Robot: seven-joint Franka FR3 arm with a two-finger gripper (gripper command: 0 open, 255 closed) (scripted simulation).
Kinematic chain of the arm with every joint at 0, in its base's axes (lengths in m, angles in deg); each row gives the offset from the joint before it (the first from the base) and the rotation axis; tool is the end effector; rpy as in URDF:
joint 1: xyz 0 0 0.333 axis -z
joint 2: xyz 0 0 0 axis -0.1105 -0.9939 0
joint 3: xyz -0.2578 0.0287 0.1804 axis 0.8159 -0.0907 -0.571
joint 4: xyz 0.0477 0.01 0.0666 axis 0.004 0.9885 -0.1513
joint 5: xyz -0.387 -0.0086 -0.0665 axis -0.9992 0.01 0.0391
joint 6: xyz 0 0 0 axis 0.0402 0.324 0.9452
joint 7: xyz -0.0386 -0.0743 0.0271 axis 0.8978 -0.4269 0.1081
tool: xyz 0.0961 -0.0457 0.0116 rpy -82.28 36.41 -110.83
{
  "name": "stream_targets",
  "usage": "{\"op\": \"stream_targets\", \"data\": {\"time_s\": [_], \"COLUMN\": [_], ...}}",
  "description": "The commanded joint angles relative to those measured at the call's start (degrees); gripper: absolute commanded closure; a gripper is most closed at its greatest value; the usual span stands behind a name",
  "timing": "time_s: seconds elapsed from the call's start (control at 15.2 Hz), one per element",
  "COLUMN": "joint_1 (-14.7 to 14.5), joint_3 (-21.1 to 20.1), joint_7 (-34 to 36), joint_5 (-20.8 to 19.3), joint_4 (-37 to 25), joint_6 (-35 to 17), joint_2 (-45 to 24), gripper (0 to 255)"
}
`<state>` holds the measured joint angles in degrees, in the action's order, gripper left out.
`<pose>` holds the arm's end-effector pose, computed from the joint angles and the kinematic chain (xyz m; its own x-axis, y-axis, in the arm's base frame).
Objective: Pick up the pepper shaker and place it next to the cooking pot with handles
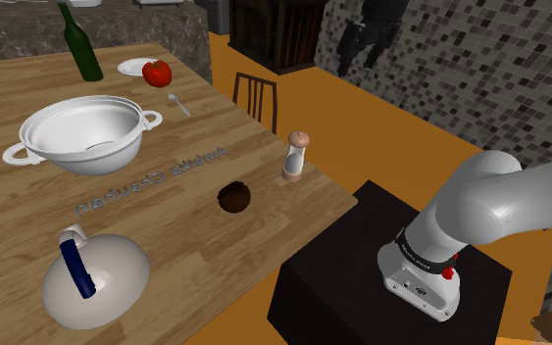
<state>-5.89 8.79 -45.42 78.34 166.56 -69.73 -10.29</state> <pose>0.3183 0.0086 0.6116 0.9810 -0.1415 0.1327 -0.1462 -0.9889 0.0266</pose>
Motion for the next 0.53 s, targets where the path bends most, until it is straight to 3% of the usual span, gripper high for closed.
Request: {"op": "stream_targets", "data": {"time_s": [0.0,0.46], "joint_1": [0.0,-1.1], "joint_3": [0.0,1.9], "joint_7": [0.0,-3.7], "joint_5": [0.0,0.1], "joint_4": [0.0,11.3], "joint_6": [0.0,-15.7], "joint_2": [0.0,-3.1], "gripper": [0,0]}}
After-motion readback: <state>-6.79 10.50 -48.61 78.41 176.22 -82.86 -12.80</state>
